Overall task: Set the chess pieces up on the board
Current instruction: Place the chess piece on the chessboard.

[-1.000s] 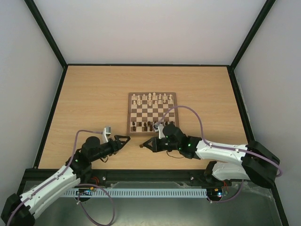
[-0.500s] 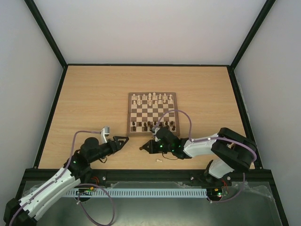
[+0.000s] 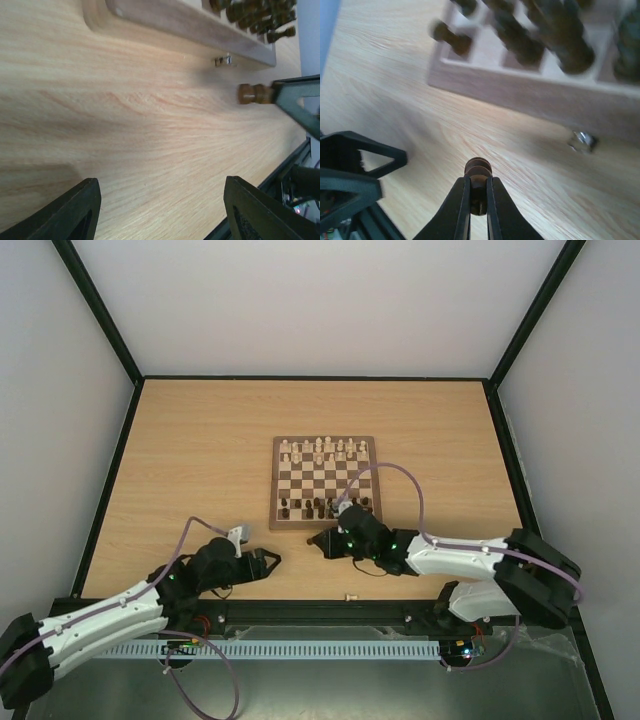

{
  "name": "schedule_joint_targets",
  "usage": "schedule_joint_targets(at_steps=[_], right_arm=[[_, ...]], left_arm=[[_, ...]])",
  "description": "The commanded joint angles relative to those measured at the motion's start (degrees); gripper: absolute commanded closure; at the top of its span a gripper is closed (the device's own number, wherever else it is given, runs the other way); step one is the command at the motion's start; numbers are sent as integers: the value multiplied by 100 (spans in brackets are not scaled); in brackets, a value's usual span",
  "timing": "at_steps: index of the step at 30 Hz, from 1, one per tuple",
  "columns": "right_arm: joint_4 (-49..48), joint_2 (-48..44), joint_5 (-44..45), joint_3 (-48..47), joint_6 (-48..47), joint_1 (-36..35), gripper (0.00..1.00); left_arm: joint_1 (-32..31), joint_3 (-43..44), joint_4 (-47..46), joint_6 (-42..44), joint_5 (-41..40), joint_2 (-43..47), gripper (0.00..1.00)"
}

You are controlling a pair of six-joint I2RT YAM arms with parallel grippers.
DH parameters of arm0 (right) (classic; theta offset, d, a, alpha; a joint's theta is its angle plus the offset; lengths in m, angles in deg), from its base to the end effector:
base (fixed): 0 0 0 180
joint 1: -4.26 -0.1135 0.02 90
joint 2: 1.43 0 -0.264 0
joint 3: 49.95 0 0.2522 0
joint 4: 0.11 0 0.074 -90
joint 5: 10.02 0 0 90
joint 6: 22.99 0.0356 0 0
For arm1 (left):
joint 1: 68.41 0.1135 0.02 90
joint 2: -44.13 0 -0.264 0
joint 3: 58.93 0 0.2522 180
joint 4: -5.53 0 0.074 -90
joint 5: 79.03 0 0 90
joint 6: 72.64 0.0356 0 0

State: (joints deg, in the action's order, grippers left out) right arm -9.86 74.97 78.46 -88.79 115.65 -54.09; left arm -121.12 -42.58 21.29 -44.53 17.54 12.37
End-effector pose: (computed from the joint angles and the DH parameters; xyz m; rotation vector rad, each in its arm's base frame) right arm 0.1329 0.2174 0.1652 -0.2107 2.2653 1.1209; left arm 0.0769 -0.1077 0.1288 -0.1147 2.4001 -1.2139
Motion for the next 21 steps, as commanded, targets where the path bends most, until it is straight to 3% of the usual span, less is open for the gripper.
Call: schedule_joint_targets(at_steps=[1,6,11,15,21], right_arm=[[1892,-527,438,-978,-778,34,95],[3533,-42,695,-2504,-1514,34,95],[5002,676,1789,-4063,-2015,30,95],[6147,1879,2662,-5601,-2358,48,95],[6596,2930,2410,-6768,-2559,148,95]], left_arm=[[-29,448,1040,203,-768,441,29],[-22,632,1434,292,-973,546,29],[-8,674,1401,354,-973,450,29],[17,816,1483,481,-1003,371,29],[103,989,1708,652,-922,439,29]])
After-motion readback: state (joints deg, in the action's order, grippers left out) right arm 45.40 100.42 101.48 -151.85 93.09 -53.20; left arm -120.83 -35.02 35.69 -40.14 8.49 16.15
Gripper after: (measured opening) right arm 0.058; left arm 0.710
